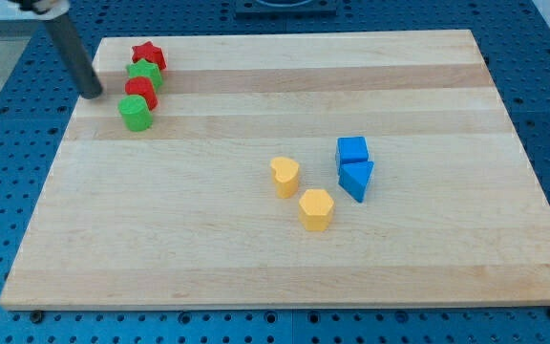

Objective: Separate the red circle and green circle

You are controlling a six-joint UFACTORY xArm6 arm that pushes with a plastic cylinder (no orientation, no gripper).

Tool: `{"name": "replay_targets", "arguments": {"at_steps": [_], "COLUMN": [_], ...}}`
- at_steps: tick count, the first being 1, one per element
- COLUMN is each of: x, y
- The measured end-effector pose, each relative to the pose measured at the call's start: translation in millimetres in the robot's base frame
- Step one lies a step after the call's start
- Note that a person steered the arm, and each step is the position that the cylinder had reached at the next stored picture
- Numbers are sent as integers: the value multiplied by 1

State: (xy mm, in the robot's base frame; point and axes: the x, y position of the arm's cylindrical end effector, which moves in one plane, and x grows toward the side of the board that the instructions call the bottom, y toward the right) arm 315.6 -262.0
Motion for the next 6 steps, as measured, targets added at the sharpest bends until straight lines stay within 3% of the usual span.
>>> {"name": "replay_targets", "arguments": {"at_steps": [1,3,6], "x": [10,84,111], "y": [42,69,94]}}
